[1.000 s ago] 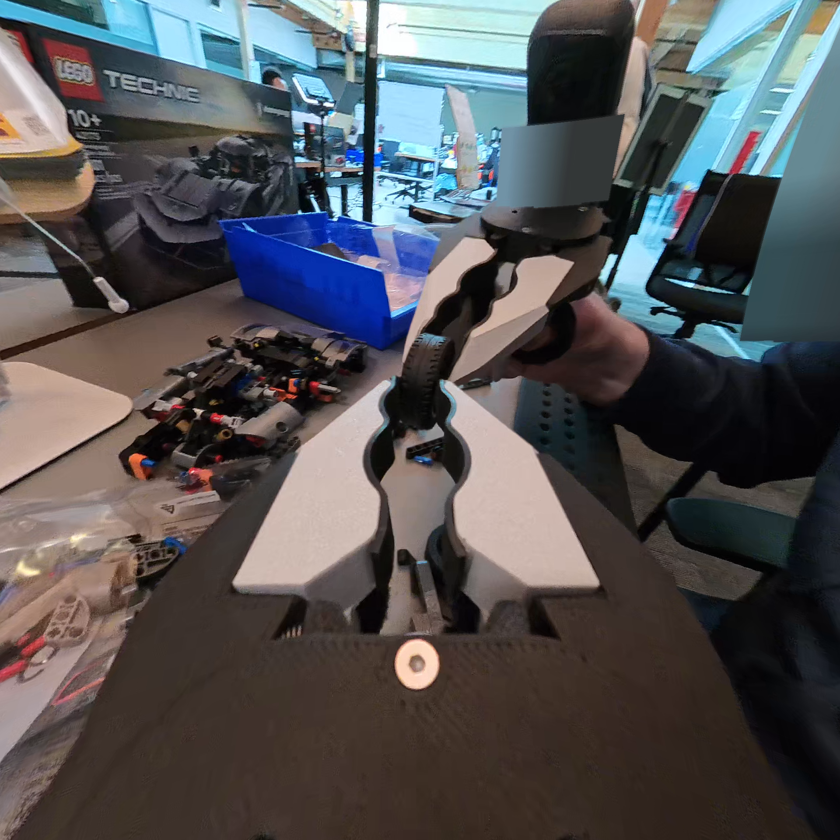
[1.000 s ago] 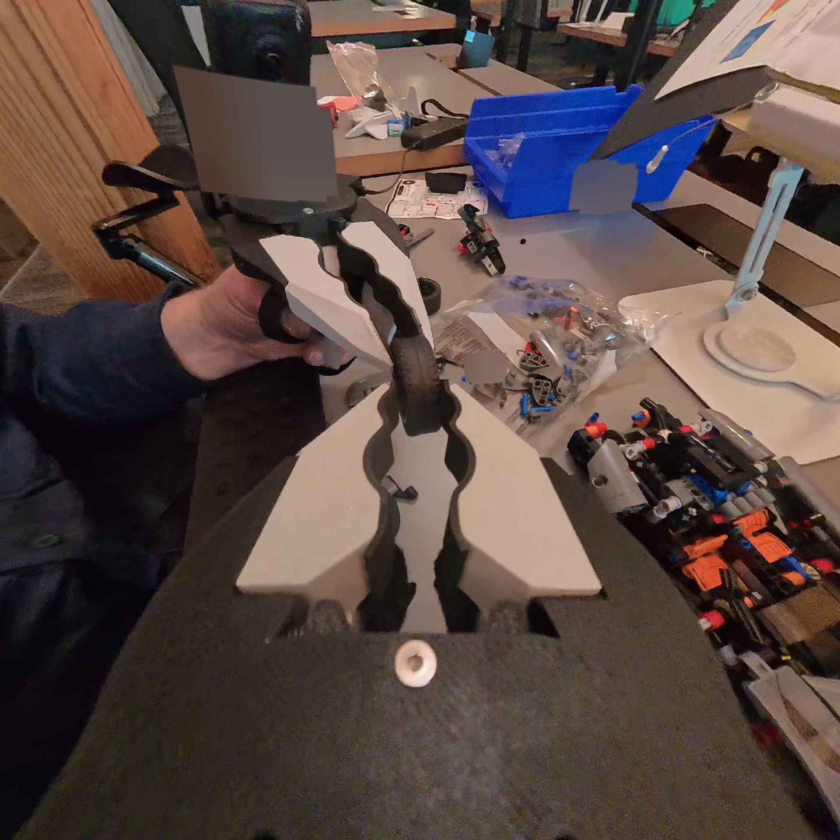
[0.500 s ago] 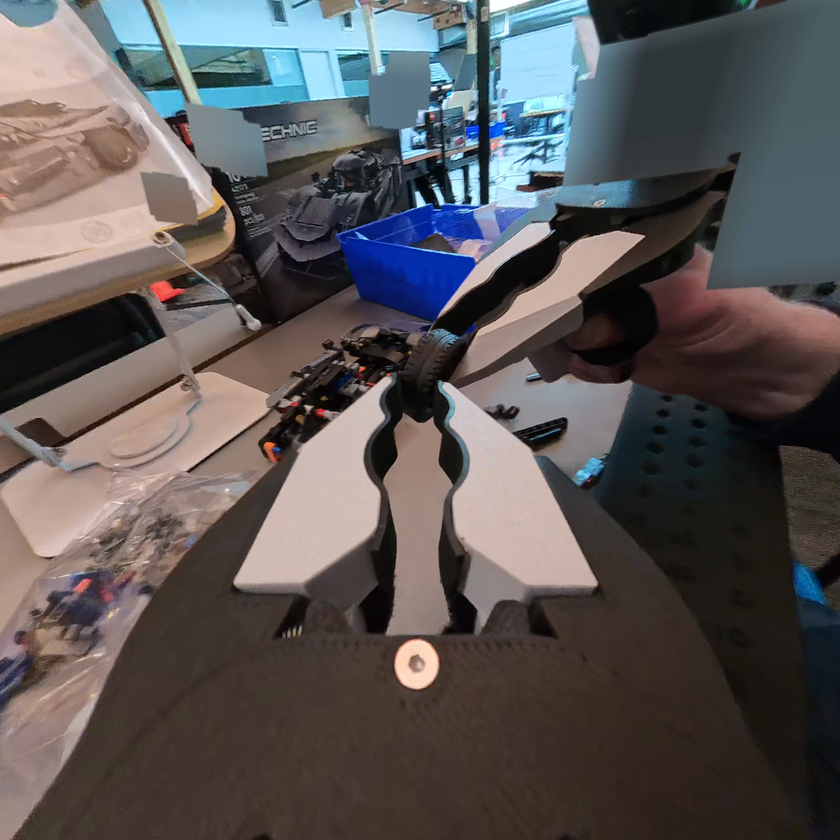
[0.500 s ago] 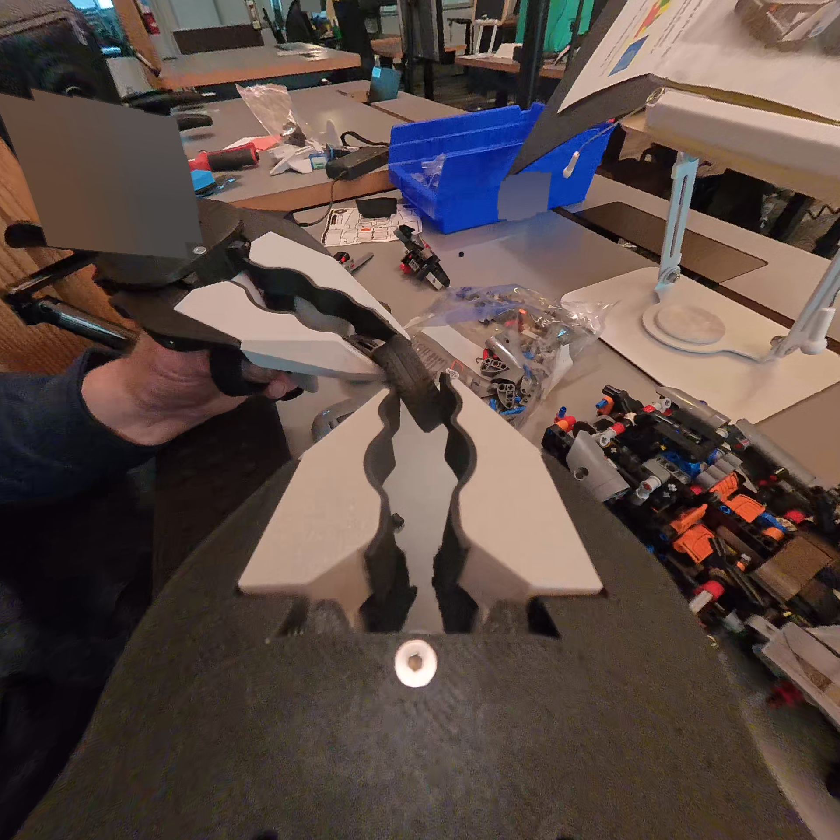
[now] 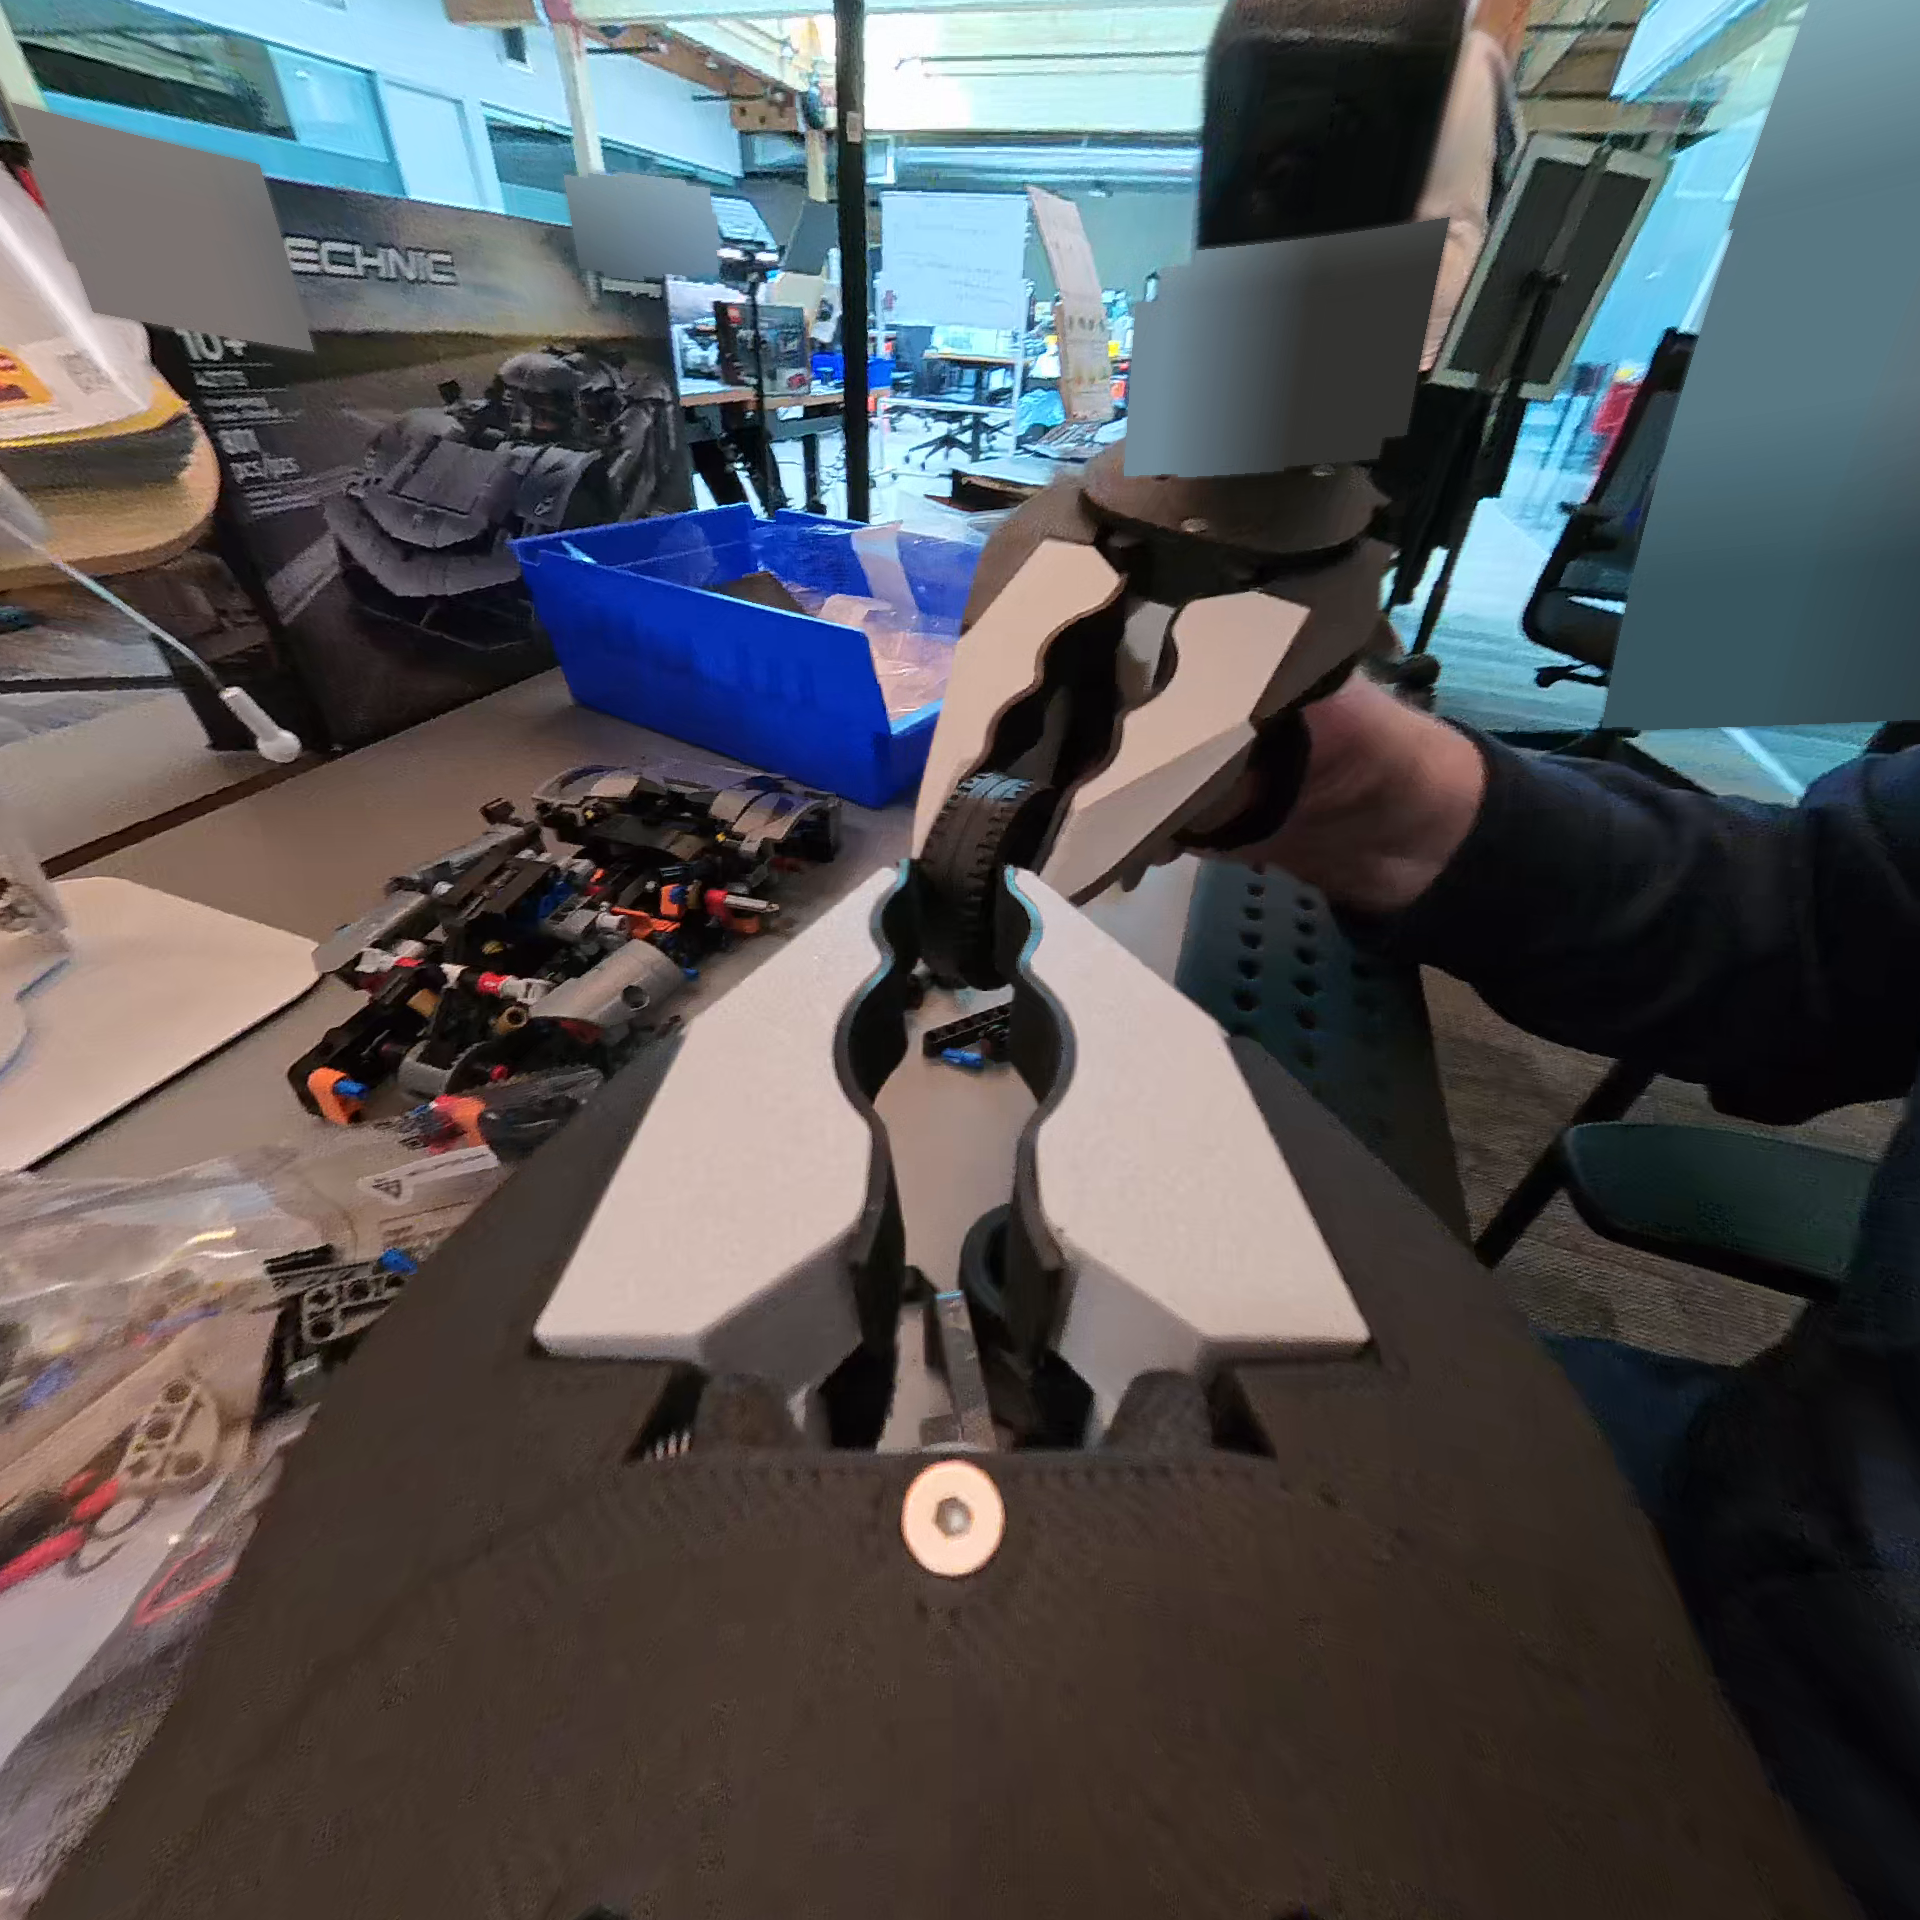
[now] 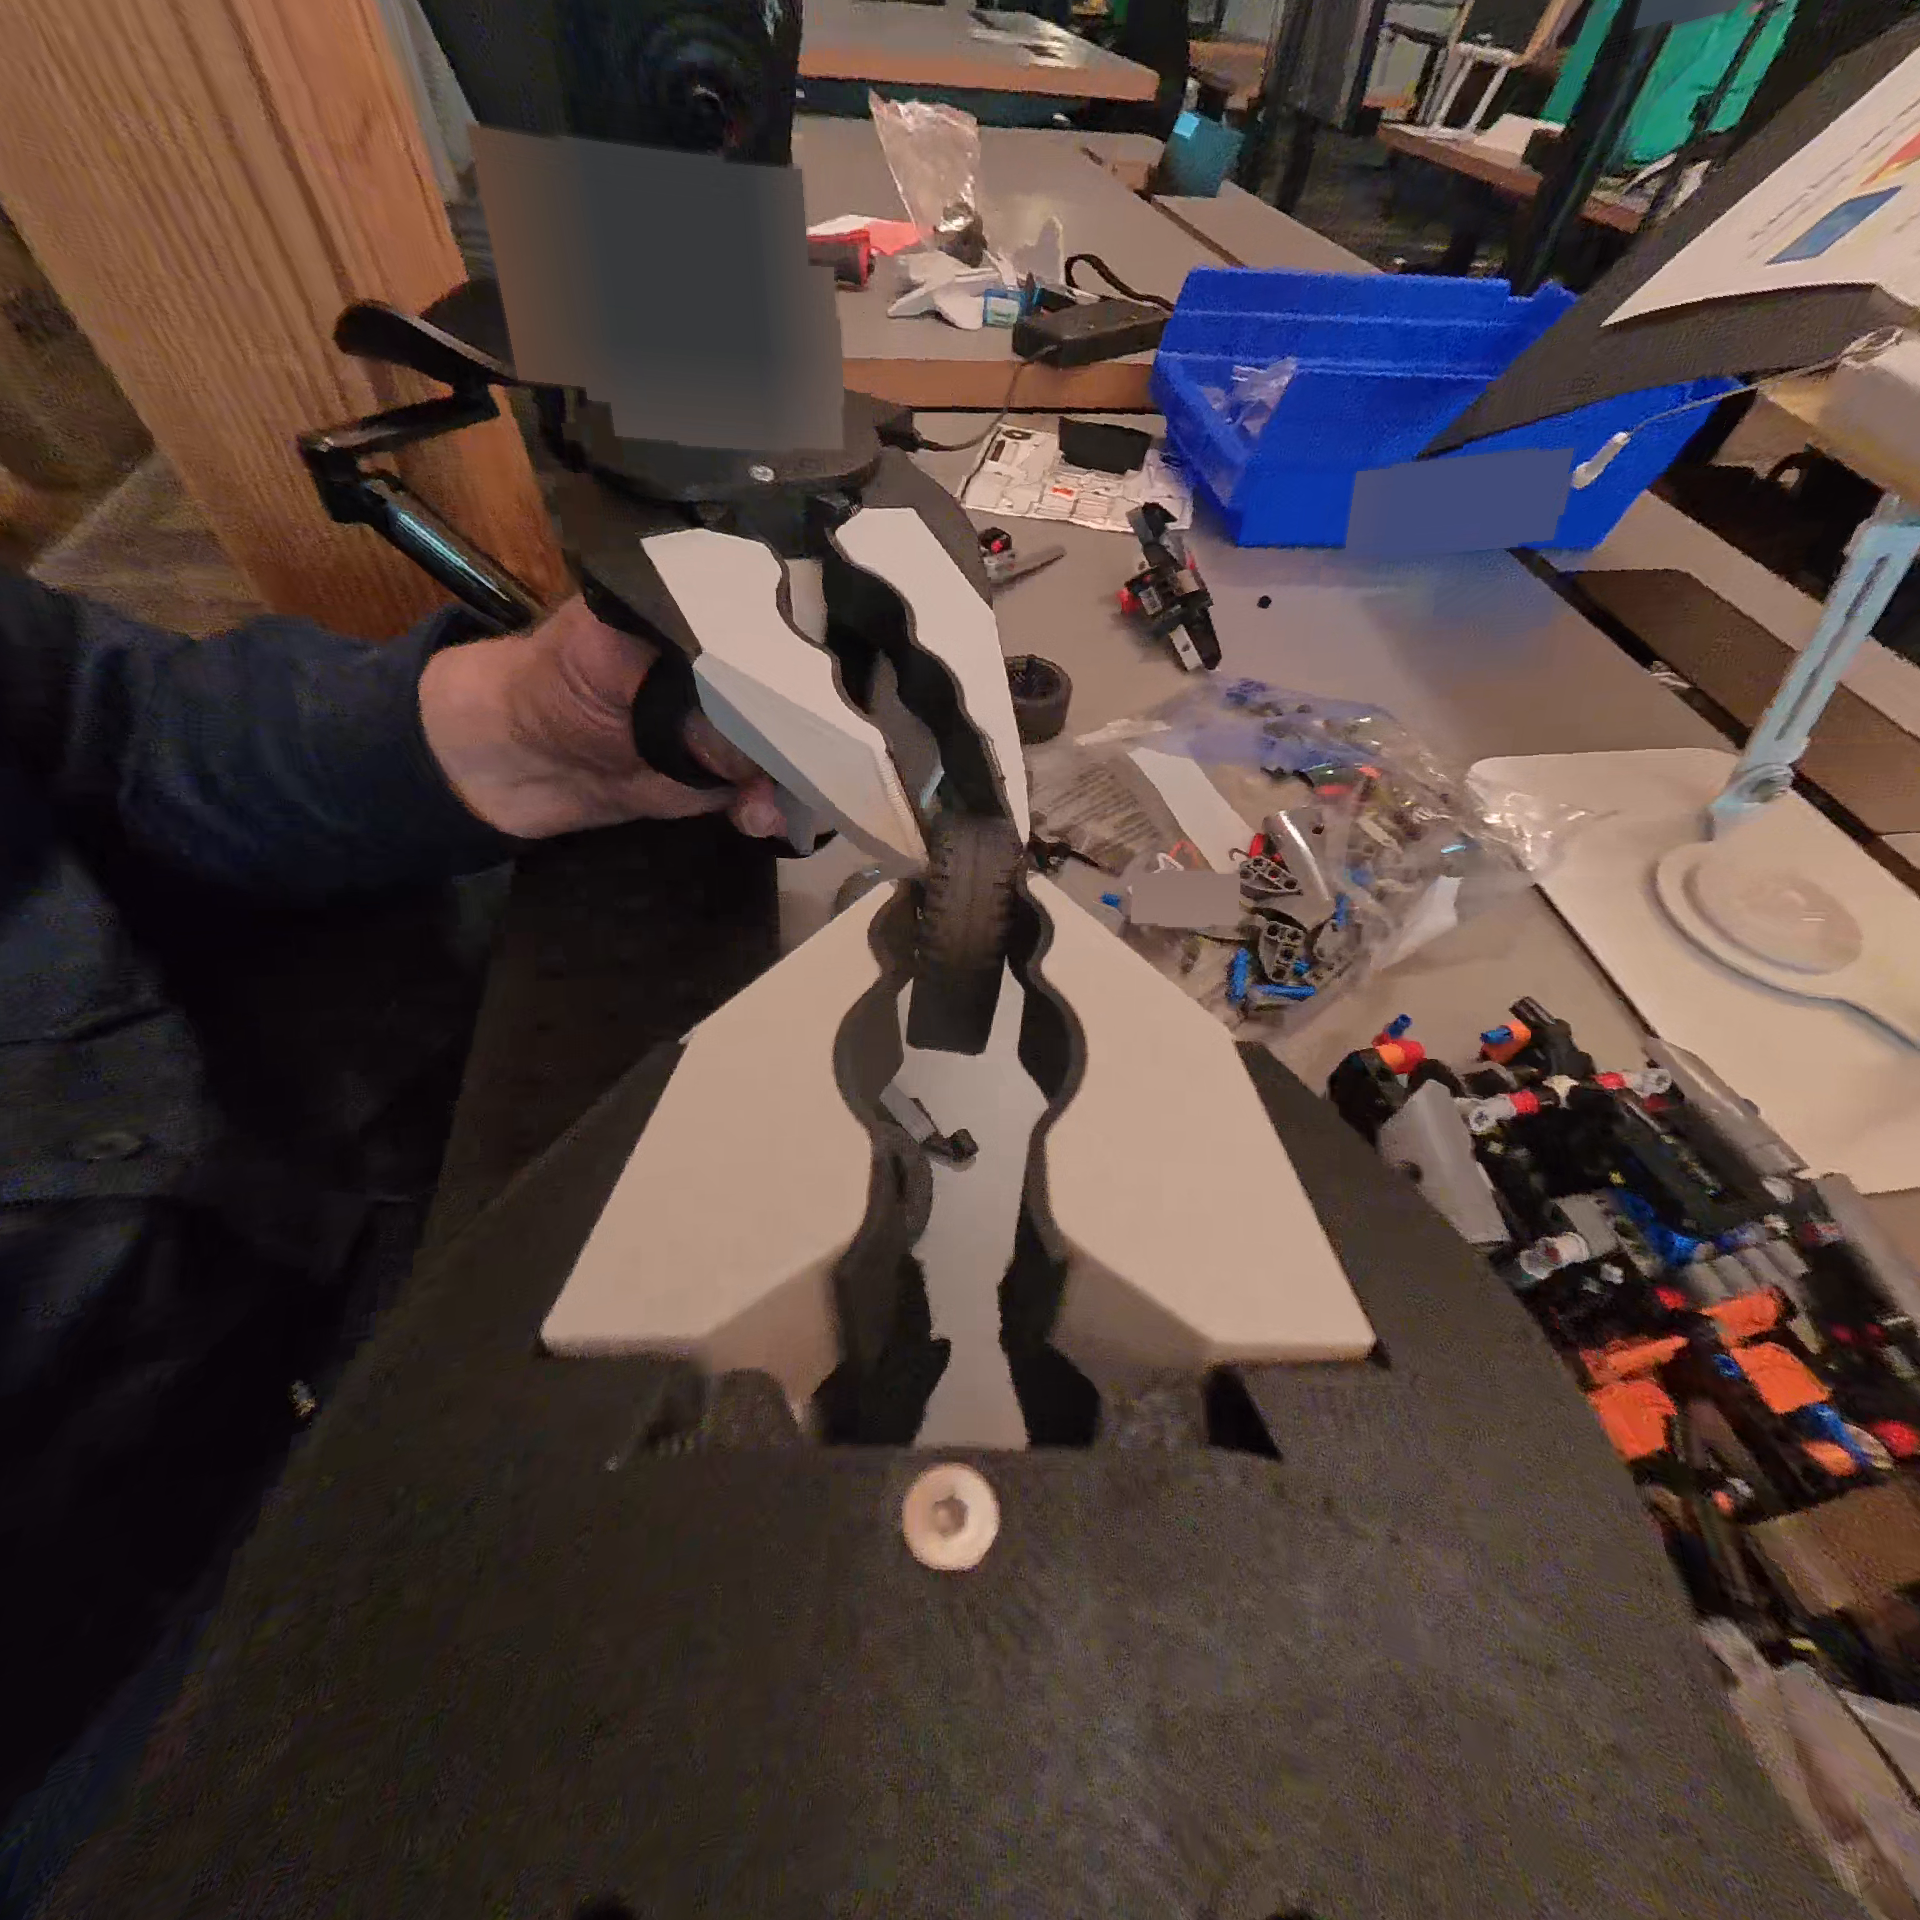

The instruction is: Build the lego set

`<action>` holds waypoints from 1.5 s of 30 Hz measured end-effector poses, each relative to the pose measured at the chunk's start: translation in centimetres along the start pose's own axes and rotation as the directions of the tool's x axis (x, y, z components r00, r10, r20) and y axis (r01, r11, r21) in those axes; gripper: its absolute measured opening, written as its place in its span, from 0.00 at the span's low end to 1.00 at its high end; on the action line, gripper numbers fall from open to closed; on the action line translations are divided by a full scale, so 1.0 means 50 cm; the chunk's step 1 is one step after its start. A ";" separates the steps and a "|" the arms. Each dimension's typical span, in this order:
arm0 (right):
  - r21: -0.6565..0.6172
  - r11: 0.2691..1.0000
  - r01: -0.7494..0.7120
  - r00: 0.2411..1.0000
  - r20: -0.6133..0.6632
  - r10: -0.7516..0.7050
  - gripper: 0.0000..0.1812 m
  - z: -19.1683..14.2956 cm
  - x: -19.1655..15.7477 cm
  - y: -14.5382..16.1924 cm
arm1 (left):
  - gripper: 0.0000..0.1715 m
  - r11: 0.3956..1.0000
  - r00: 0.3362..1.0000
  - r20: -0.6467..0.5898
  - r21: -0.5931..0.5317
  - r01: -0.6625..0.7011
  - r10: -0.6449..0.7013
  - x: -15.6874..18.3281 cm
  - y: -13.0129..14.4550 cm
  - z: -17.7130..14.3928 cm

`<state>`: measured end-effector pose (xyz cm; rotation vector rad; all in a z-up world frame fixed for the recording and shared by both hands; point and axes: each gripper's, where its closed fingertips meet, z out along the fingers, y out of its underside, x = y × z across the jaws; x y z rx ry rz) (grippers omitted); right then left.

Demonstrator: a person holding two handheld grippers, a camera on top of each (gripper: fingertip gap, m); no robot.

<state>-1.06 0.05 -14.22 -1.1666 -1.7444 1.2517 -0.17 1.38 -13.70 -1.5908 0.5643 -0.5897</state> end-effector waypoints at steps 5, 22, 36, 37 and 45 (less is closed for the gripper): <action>0.046 0.996 -0.080 0.991 0.110 0.074 0.07 -0.015 -0.013 0.010 | 0.07 0.999 0.995 -0.092 -0.004 0.043 -0.043 0.022 0.002 0.008; 0.040 0.995 -0.087 0.975 -0.201 0.093 0.07 -0.010 0.046 0.008 | 0.05 0.970 0.936 0.259 -0.098 -0.221 0.240 -0.024 0.001 0.008; 0.190 0.961 -0.203 0.964 -0.135 0.230 0.07 -0.063 0.073 -0.015 | 0.00 0.962 0.922 0.284 0.002 -0.273 0.262 0.000 -0.031 -0.006; 0.197 0.960 -0.202 0.974 -0.063 0.218 0.07 -0.056 0.049 -0.019 | 0.00 0.967 0.929 0.279 0.006 -0.255 0.244 -0.002 -0.028 -0.003; 0.242 0.912 -0.332 0.939 0.177 0.295 0.07 -0.059 0.006 -0.031 | 0.12 0.996 0.996 -0.048 0.046 0.074 -0.071 0.032 -0.008 0.041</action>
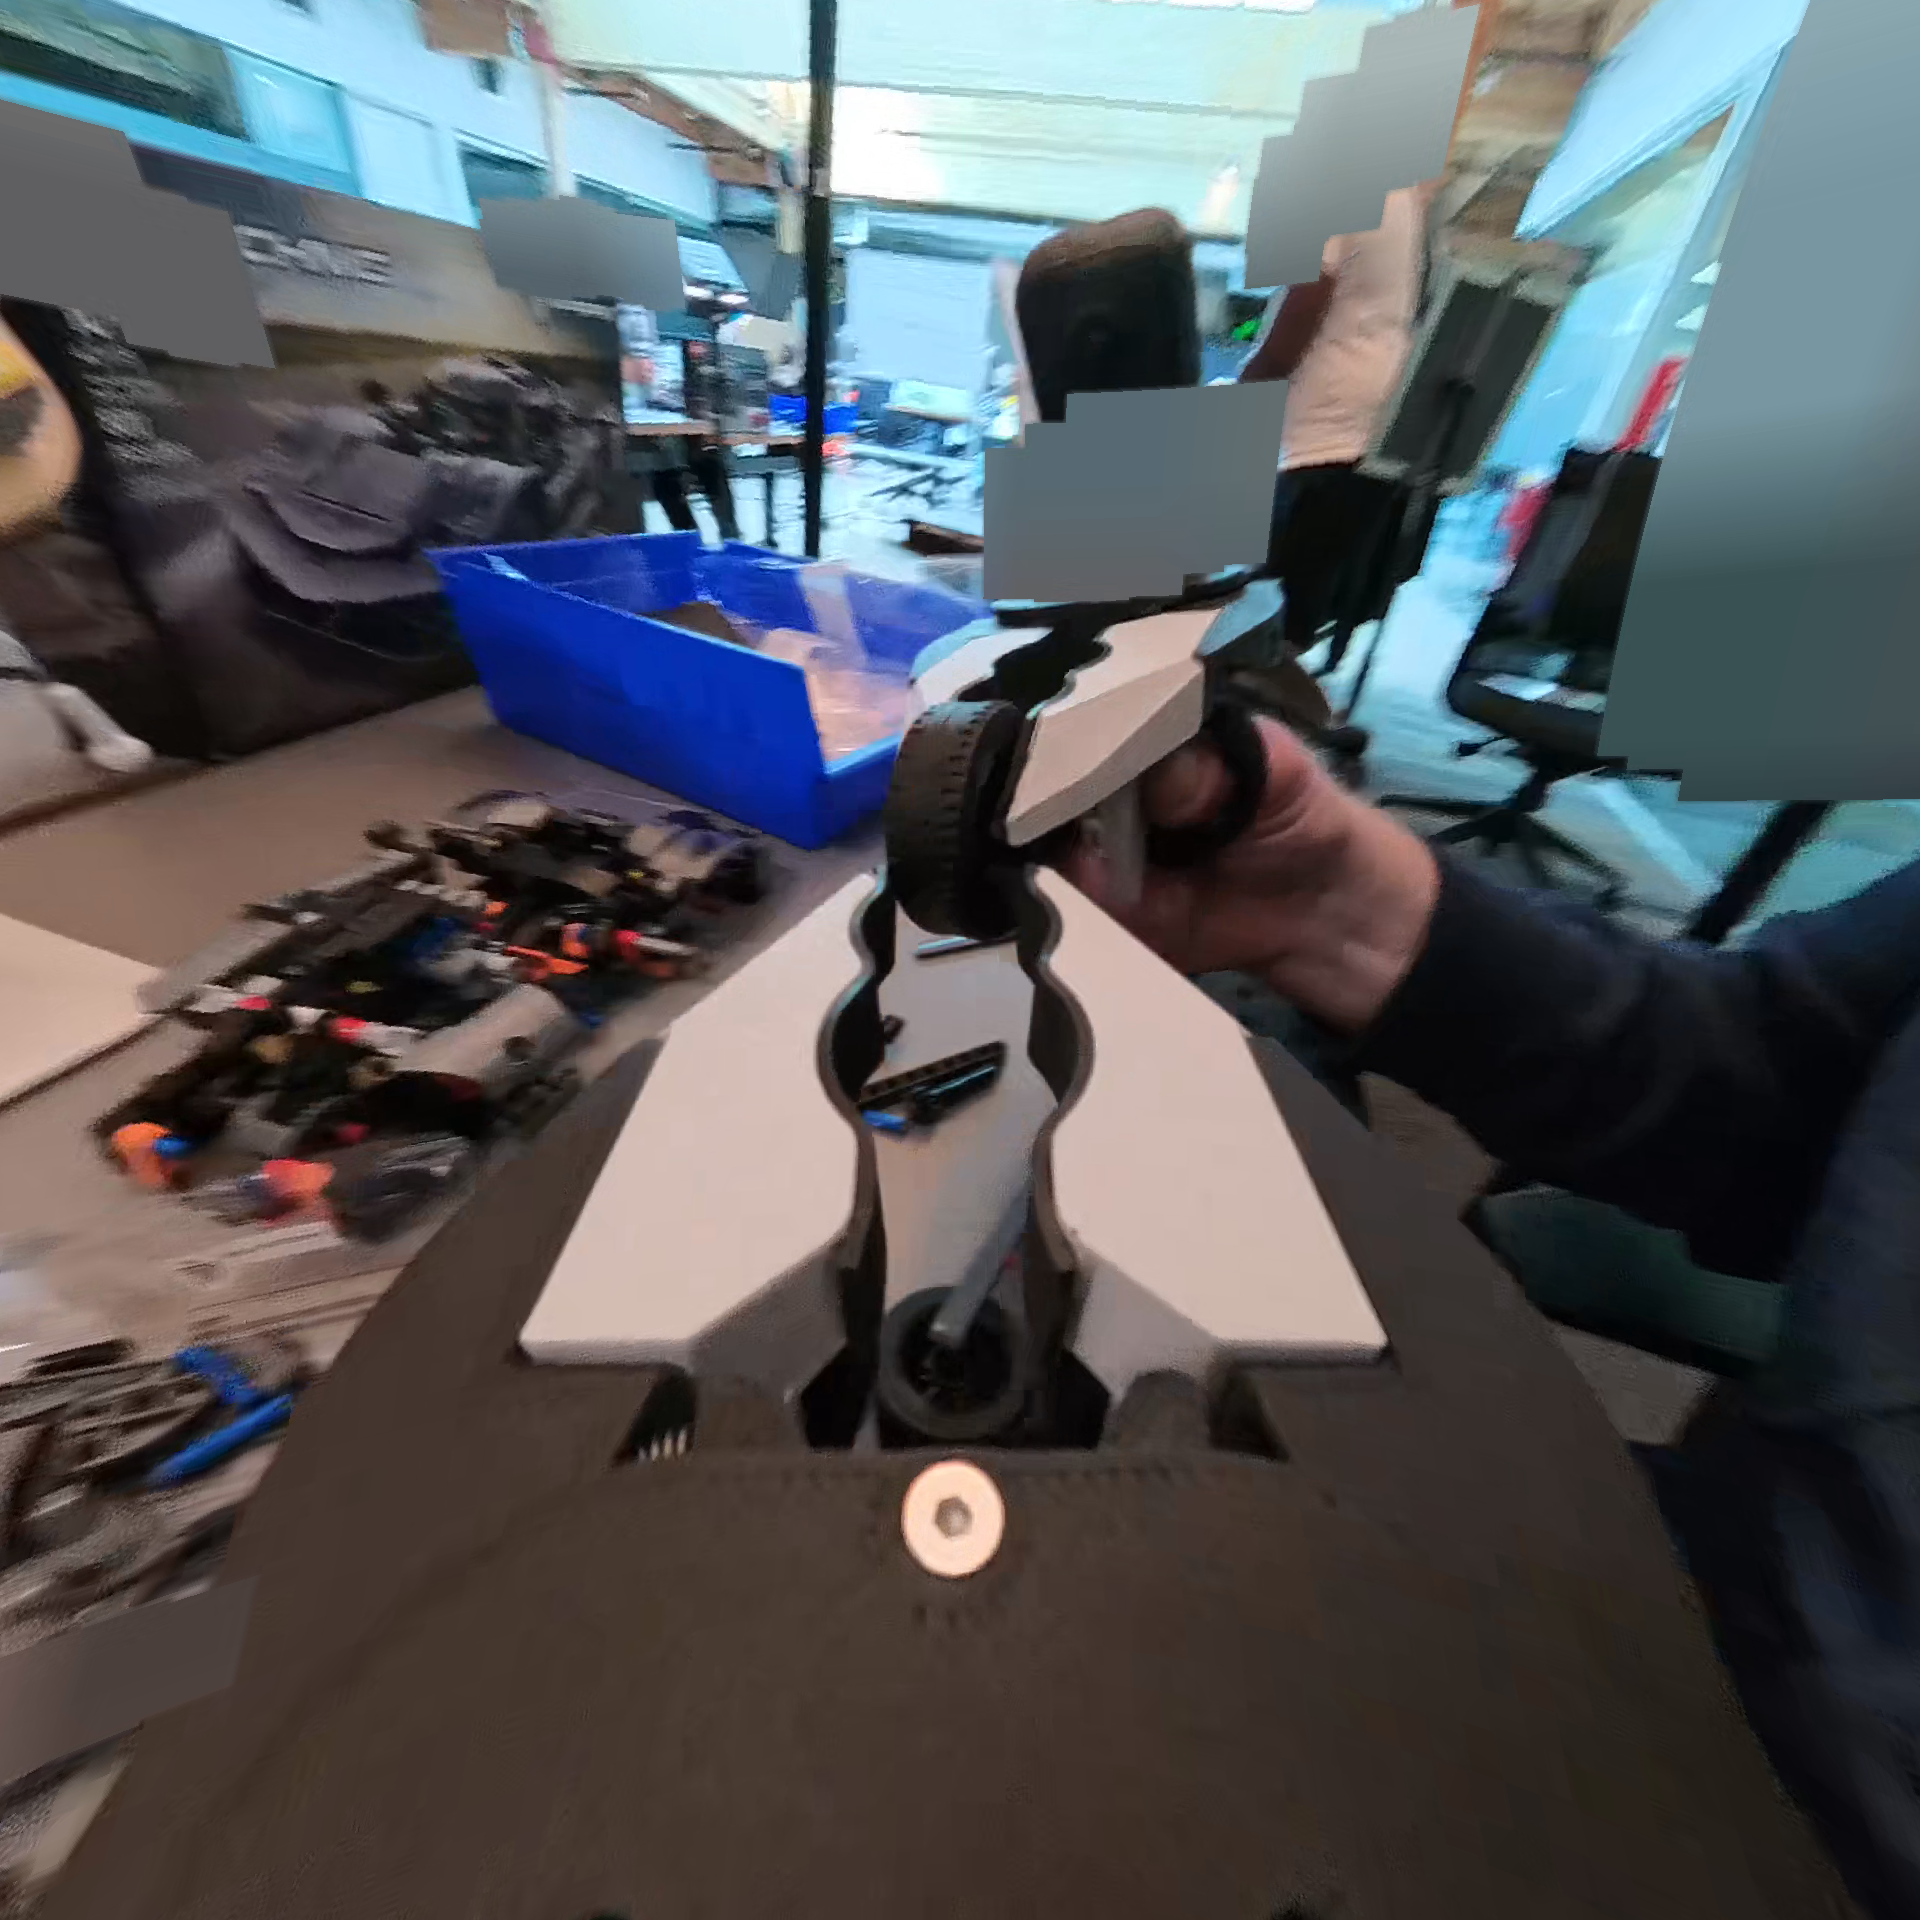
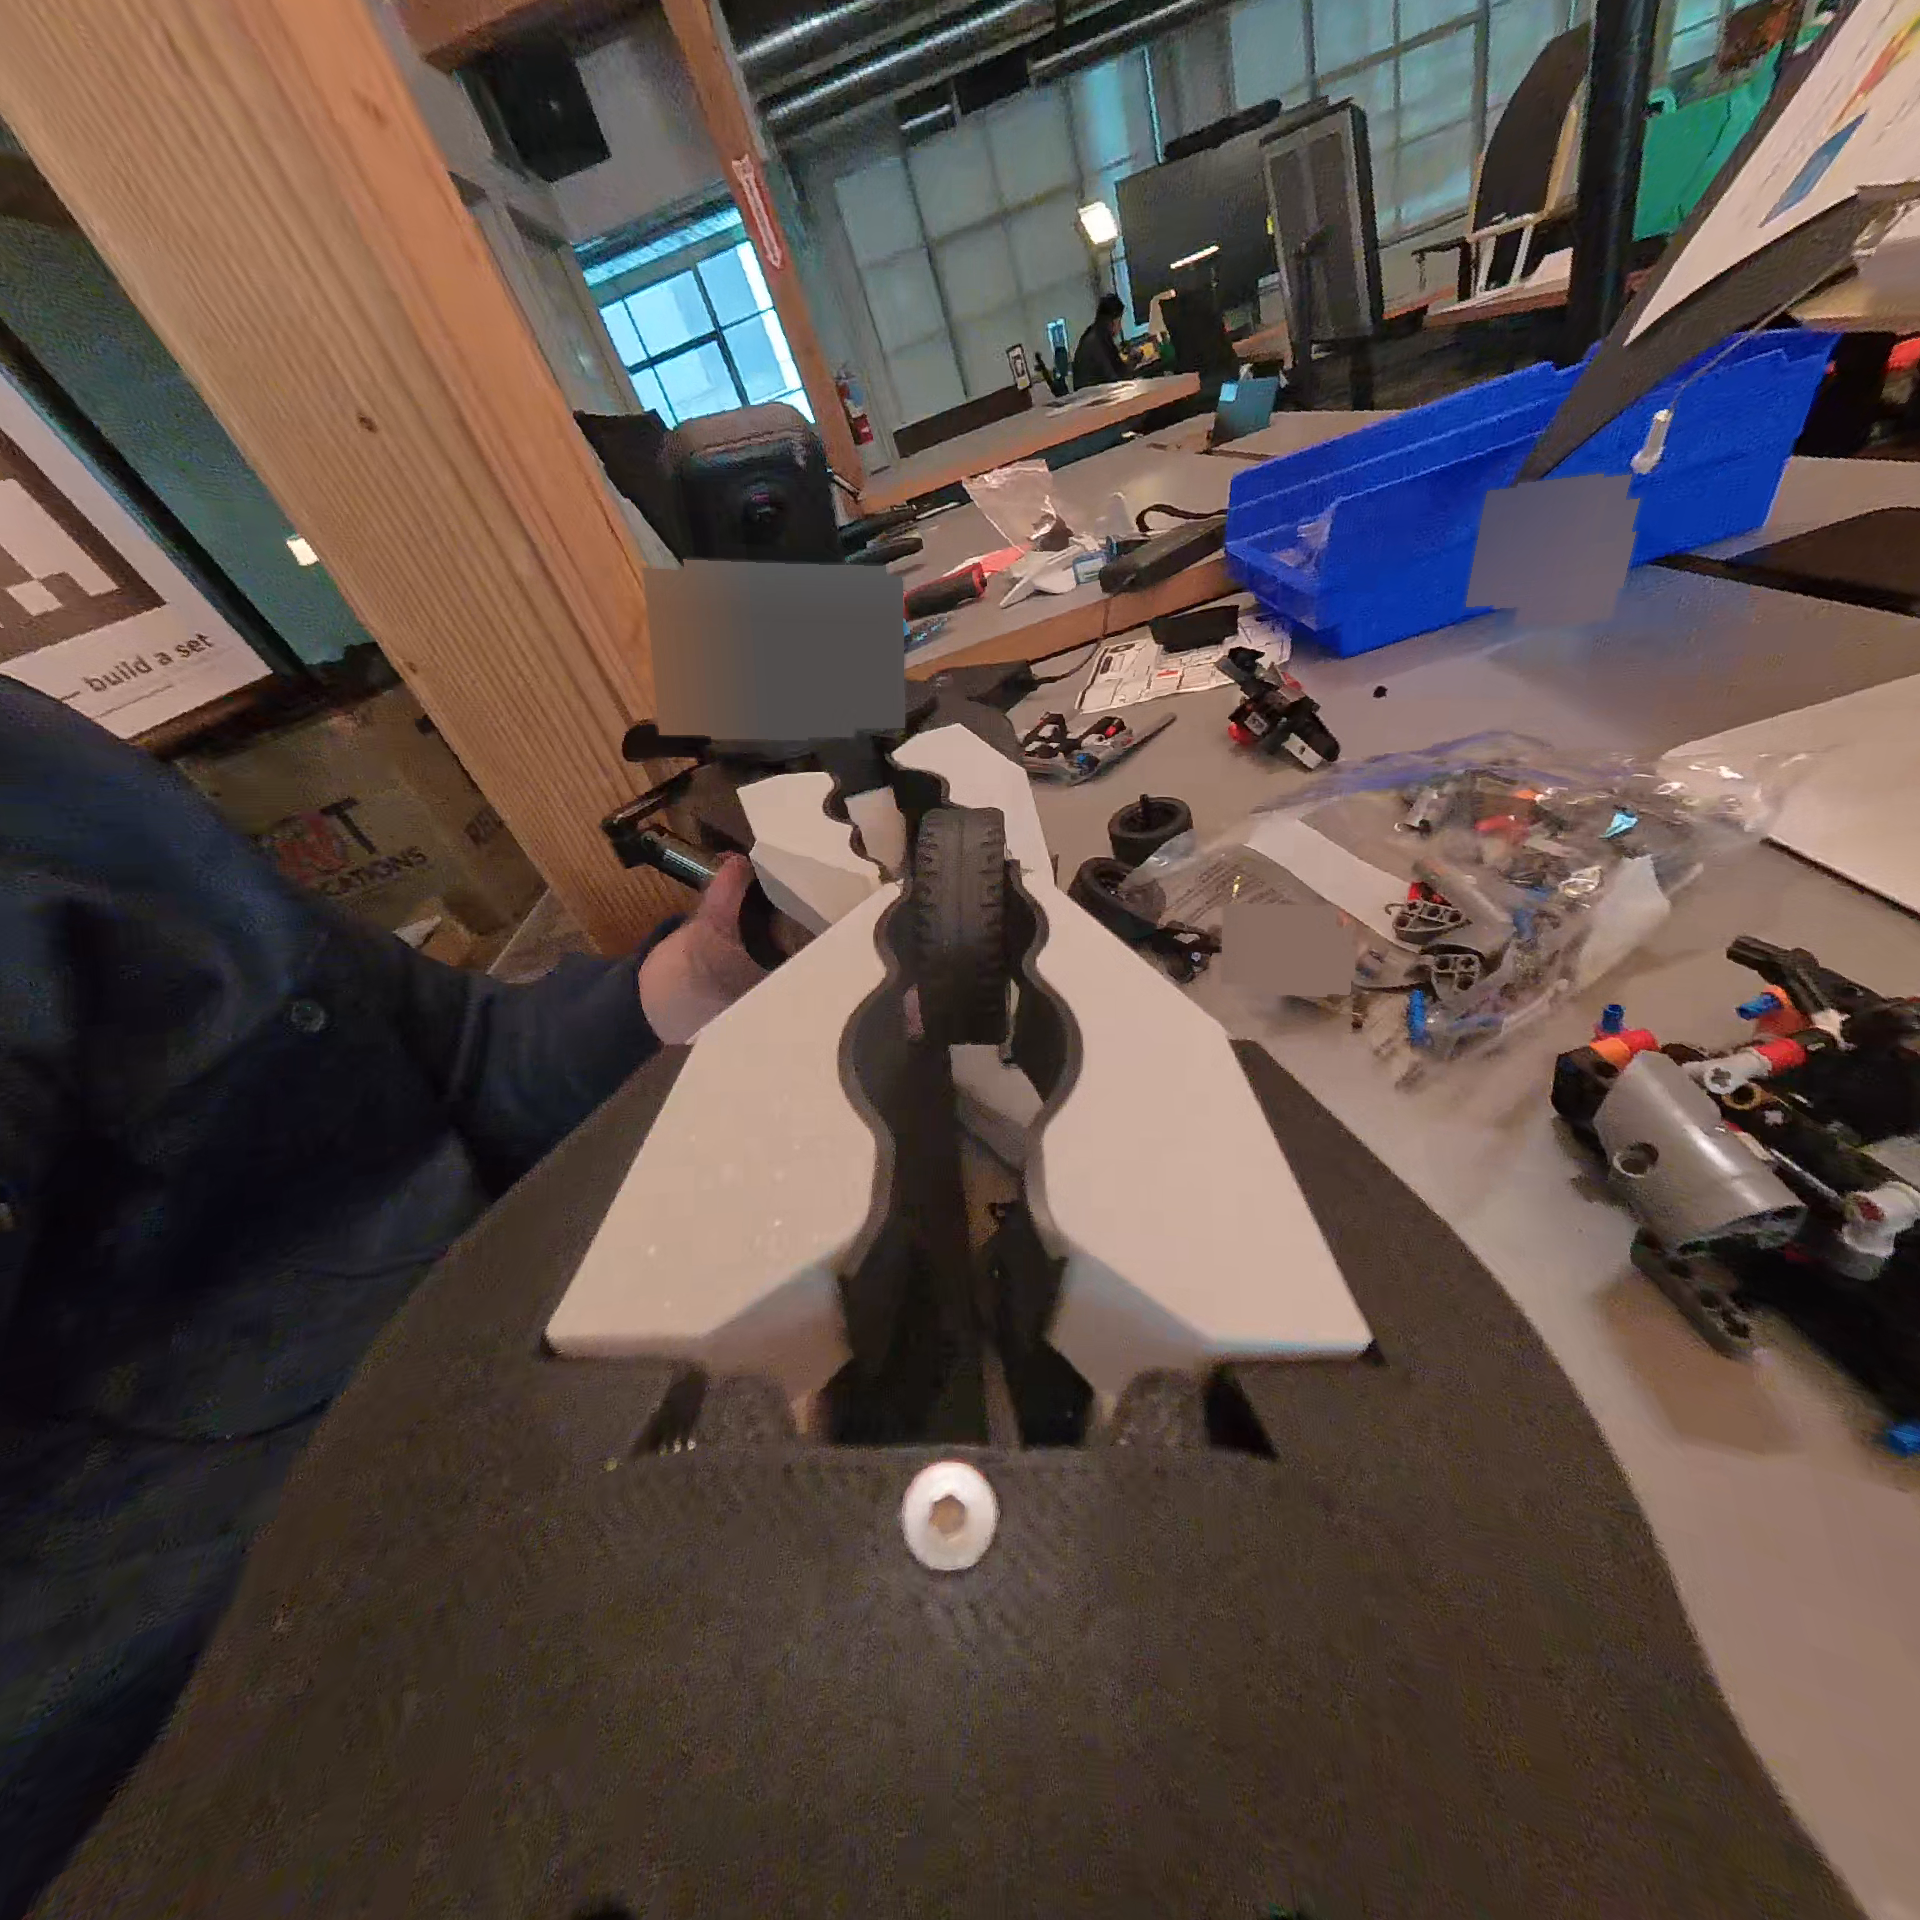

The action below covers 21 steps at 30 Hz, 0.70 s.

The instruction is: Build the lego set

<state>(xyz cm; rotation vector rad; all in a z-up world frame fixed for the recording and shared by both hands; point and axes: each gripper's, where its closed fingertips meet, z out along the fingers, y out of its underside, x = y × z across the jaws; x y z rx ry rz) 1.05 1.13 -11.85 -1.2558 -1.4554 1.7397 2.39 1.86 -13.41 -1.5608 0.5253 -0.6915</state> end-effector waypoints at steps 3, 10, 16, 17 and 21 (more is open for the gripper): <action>0.017 1.000 -0.012 1.000 0.019 0.012 0.07 0.001 -0.003 -0.006 | 0.09 0.999 0.998 -0.045 0.023 0.043 -0.042 0.008 -0.010 -0.006; 0.002 1.000 0.022 0.990 -0.140 -0.021 0.08 0.002 0.029 0.003 | 0.07 0.984 0.959 0.219 -0.065 -0.167 0.177 -0.022 0.001 -0.007; -0.051 0.991 0.126 0.945 -0.299 -0.136 0.08 0.014 0.041 0.000 | 0.07 0.966 0.912 0.319 -0.110 -0.235 0.258 -0.040 -0.001 -0.015; -0.053 0.990 0.129 0.939 -0.313 -0.140 0.08 0.017 0.042 -0.001 | 0.07 0.962 0.901 0.336 -0.116 -0.249 0.274 -0.042 -0.003 -0.017; -0.056 0.988 0.143 0.910 -0.385 -0.154 0.08 0.024 0.052 0.000 | 0.06 0.943 0.857 0.396 -0.161 -0.291 0.331 -0.055 -0.002 -0.023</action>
